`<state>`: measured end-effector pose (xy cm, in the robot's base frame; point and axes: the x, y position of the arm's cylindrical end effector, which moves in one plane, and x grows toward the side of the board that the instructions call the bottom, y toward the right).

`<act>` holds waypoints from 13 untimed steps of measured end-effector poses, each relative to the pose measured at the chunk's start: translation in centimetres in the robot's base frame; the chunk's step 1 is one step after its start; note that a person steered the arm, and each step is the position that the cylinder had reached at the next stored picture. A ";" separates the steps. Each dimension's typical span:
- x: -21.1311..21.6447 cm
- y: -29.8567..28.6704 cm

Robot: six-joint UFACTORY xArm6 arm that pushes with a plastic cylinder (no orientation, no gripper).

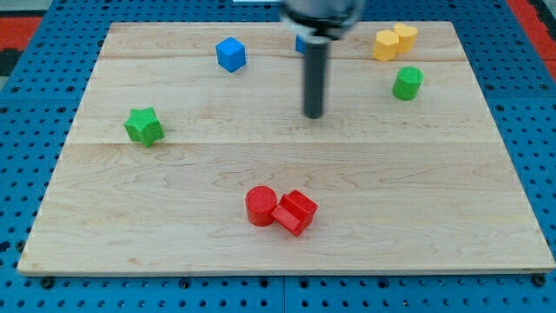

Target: Drag the green circle into the right side of the green star

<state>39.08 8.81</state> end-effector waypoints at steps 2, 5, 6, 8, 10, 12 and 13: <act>0.0 12.9; -0.6 18.3; -2.5 23.5; -4.3 25.5; -3.9 12.8; -1.7 13.5; -2.5 18.5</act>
<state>36.58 27.33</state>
